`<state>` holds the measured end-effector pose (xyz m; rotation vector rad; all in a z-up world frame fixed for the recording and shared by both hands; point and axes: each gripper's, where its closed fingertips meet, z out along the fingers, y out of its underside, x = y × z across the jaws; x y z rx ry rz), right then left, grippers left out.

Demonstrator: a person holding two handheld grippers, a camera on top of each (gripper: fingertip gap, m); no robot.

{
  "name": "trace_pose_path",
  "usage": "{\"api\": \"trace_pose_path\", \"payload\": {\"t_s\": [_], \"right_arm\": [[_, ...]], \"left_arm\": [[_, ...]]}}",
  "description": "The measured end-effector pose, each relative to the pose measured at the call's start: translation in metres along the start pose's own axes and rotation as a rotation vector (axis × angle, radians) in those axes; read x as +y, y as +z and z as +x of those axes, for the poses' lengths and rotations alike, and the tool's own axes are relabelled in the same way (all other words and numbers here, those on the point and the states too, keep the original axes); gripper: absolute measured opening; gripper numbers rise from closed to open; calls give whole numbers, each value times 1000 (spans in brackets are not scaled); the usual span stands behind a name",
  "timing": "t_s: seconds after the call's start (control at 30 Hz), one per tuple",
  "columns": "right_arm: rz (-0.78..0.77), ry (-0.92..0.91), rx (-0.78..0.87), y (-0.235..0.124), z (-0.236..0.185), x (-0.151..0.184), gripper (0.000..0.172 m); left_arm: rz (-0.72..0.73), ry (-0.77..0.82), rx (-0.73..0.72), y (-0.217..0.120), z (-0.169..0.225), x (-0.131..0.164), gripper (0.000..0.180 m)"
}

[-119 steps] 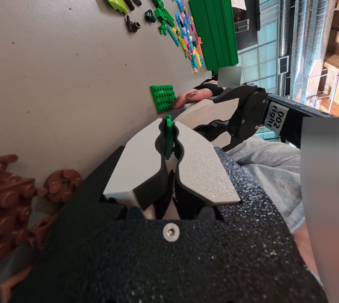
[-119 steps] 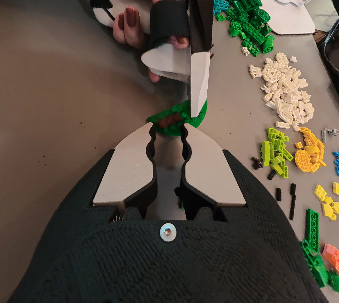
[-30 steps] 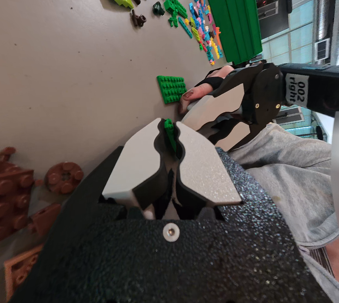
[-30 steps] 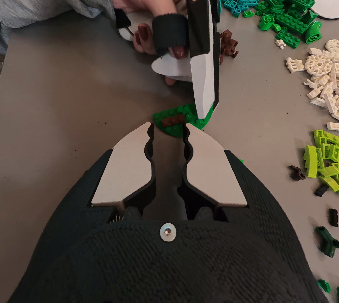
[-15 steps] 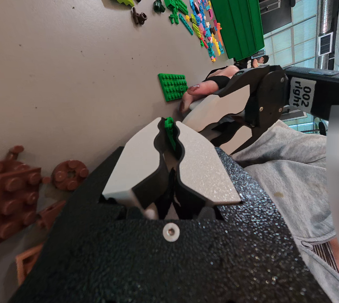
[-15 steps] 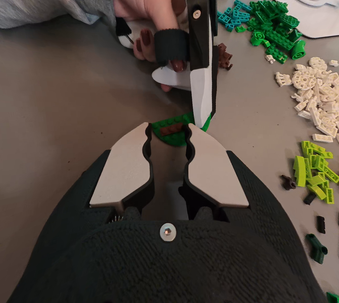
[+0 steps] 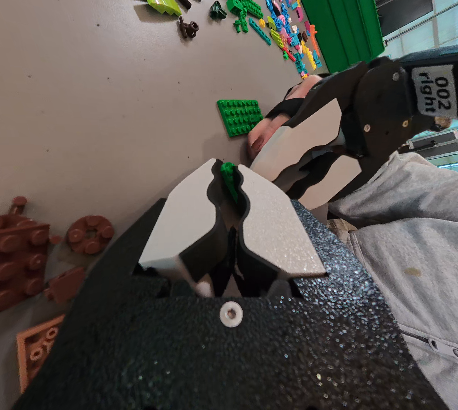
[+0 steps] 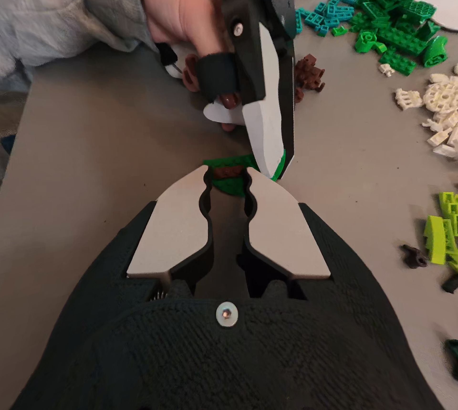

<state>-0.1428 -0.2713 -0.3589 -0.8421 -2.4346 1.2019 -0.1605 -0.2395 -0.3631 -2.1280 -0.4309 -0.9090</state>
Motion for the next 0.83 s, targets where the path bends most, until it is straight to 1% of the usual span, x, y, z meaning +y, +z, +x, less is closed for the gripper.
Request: {"api": "trace_pose_path", "payload": {"t_s": [0.03, 0.13, 0.23, 0.37, 0.5, 0.83], "right_arm": [[4, 11, 0, 0, 0, 0, 23], [-23, -30, 45, 2, 1, 1, 24], [-87, -54, 73, 3, 2, 3, 25], [-84, 18, -16, 1, -1, 1, 25], [-31, 70, -93, -1, -4, -1, 24], [27, 100, -172, -4, -8, -3, 25]], "left_arm": [[2, -3, -1, 0, 0, 0, 7], [5, -2, -18, 0, -2, -1, 7], [12, 15, -40, 0, -3, -1, 7], [14, 70, -74, 1, -2, 0, 7], [4, 88, -69, 1, 0, 2, 8], [-14, 119, -63, 3, 3, 5, 8]]}}
